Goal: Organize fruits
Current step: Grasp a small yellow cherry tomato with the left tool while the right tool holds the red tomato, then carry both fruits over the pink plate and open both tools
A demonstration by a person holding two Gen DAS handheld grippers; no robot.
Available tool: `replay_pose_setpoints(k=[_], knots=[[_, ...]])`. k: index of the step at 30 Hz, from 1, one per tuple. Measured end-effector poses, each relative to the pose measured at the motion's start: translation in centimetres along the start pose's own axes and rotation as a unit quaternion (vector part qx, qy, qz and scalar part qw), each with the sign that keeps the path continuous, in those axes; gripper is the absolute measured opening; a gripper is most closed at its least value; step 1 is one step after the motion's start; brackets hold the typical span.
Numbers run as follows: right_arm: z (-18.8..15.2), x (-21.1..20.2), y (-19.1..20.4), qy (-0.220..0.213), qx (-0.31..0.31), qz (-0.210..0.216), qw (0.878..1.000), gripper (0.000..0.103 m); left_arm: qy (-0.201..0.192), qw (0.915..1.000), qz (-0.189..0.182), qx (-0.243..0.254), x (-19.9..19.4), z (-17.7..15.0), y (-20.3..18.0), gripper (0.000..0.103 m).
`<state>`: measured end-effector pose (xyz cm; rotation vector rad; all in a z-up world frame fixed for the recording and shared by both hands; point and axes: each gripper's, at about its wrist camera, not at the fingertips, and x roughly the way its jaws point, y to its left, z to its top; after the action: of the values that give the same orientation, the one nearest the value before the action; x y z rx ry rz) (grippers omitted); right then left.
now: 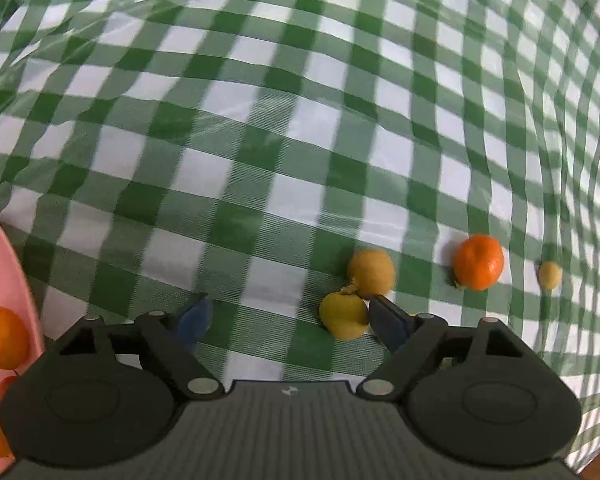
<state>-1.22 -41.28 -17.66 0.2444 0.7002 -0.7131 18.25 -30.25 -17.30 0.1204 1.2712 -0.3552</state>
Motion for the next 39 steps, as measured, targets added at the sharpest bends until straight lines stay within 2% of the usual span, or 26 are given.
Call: replay_pose_setpoints(k=[2,4,5,10,14,18,21,26,32,39], knots=[[0.2,0.2,-0.3,0.000,-0.004,0.004,1.000,0.045,-0.001,0.9997,0.017,0.019,0.3,-0.3,-1.3,0.086],[0.4,0.3,-0.6,0.002,-0.005,0.011,1.000,0.043,-0.011,0.9988,0.030,0.037,-0.2,-0.5,-1.9,0.058],[0.5,0.3,-0.7,0.003,-0.006,0.016,1.000,0.032,-0.014,0.9983,0.032,0.047,-0.3,-0.7,-2.2,0.029],[0.7,0.1,-1.0,-0.001,0.002,0.018,1.000,0.032,-0.023,0.9989,0.011,0.040,-1.7,-0.6,-1.3,0.027],[0.7,-1.0,-1.3,-0.026,0.026,-0.003,0.999,0.032,-0.031,0.9986,-0.004,0.043,-3.9,-0.7,0.2,0.027],[1.1,-3.0,-2.0,-0.074,0.033,-0.015,0.997,0.032,-0.050,0.9970,0.001,0.058,-7.5,-2.5,2.1,0.027],[1.6,-5.9,-2.0,-0.089,0.023,-0.015,0.996,0.032,-0.071,0.9946,0.012,0.075,-10.6,-4.5,3.7,0.027],[1.5,-13.7,-1.3,-0.123,0.011,0.049,0.991,0.032,-0.091,0.9912,0.024,0.093,-15.8,-8.7,7.4,0.027],[-1.7,-21.1,1.6,-0.068,-0.012,0.136,0.988,0.032,-0.101,0.9902,0.041,0.087,-20.7,-14.4,13.3,0.027],[-3.8,-27.8,6.5,-0.027,-0.039,0.224,0.973,0.032,-0.108,0.9922,0.044,0.044,-24.6,-19.7,20.1,0.027]])
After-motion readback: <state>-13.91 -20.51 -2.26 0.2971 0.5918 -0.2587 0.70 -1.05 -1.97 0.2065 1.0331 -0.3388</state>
